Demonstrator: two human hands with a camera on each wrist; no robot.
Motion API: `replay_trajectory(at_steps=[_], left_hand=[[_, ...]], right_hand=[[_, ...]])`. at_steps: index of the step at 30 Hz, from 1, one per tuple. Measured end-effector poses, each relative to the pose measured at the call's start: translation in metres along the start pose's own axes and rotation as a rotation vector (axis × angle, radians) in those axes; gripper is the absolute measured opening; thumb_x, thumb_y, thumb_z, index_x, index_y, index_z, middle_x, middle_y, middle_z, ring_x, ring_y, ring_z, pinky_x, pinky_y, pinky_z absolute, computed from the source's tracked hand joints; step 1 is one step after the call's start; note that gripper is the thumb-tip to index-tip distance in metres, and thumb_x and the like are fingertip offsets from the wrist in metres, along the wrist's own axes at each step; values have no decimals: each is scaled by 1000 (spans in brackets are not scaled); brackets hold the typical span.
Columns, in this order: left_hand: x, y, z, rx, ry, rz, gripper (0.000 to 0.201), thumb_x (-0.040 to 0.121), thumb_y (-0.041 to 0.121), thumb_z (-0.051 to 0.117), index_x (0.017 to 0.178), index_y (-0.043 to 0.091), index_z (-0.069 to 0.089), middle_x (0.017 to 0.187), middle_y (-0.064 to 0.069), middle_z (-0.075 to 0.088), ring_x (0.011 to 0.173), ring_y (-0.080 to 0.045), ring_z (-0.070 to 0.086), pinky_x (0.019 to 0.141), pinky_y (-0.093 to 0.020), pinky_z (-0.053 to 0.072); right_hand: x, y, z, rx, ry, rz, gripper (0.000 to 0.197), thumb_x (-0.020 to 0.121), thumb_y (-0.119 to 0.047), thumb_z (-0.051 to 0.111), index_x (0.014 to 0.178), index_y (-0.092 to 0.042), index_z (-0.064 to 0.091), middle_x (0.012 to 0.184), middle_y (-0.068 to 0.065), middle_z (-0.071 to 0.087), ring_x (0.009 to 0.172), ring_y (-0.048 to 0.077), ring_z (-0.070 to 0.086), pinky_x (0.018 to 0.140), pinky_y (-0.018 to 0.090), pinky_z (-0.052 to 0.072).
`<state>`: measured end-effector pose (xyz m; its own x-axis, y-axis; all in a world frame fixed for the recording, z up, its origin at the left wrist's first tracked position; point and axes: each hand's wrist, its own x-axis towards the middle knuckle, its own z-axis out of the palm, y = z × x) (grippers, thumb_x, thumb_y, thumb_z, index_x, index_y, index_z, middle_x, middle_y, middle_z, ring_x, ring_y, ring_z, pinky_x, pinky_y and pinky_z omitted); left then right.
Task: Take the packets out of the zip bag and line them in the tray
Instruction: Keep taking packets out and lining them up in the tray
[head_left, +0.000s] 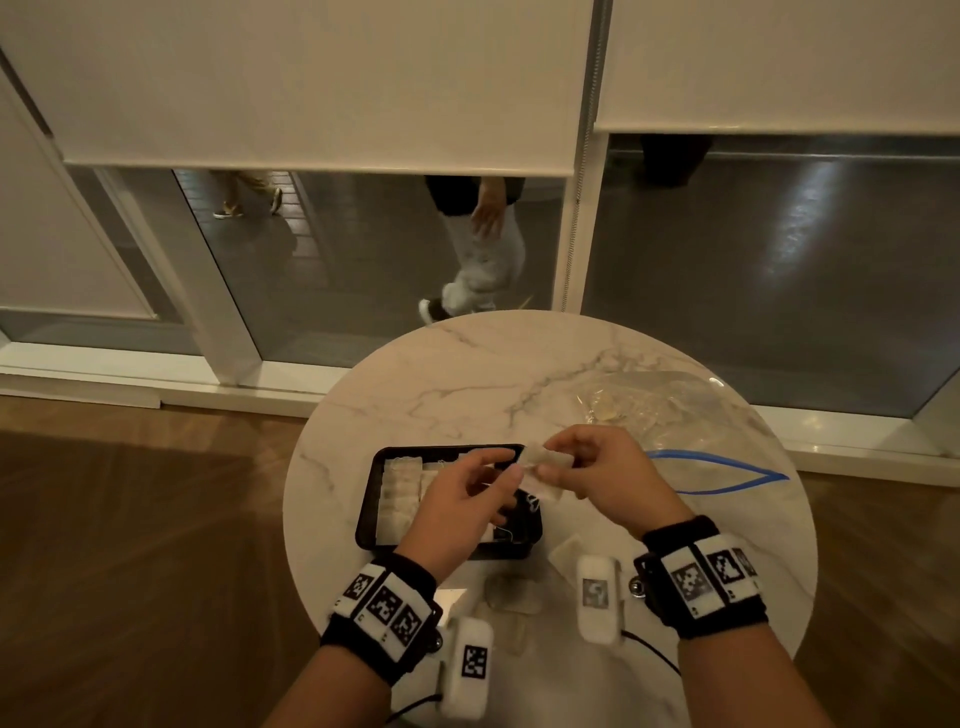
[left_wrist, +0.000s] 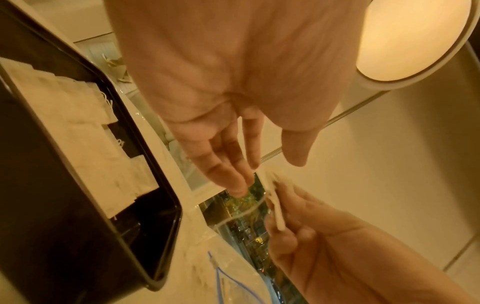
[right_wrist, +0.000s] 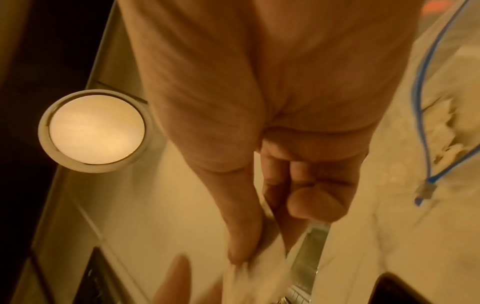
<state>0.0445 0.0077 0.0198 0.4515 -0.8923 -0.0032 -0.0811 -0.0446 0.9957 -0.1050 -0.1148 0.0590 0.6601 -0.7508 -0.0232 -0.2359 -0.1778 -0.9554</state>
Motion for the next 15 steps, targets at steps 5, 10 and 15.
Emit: replay_trajectory(at_steps=[5, 10, 15], left_hand=[[2, 6, -4, -107, 113, 92, 11, 98, 16, 64, 106, 12, 71, 91, -4, 76, 79, -15, 69, 62, -27, 56], [1, 5, -13, -102, 161, 76, 9, 98, 14, 64, 102, 10, 71, 86, 1, 75, 79, -10, 68, 63, -27, 57], [0, 2, -12, -86, 139, 49, 11, 97, 18, 65, 105, 12, 71, 95, -5, 76, 88, -18, 72, 69, -31, 60]], right_hand=[[4, -8, 26, 9, -61, -39, 13, 85, -10, 77, 96, -15, 72, 77, 7, 72, 61, 4, 62, 53, 17, 47], [5, -5, 29, 27, -30, 22, 8, 90, -22, 73, 90, -14, 73, 71, 3, 73, 63, 11, 66, 51, 23, 49], [4, -3, 35, 101, 9, 26, 11, 92, -19, 69, 83, -13, 73, 67, 2, 70, 60, 11, 61, 47, 21, 44]])
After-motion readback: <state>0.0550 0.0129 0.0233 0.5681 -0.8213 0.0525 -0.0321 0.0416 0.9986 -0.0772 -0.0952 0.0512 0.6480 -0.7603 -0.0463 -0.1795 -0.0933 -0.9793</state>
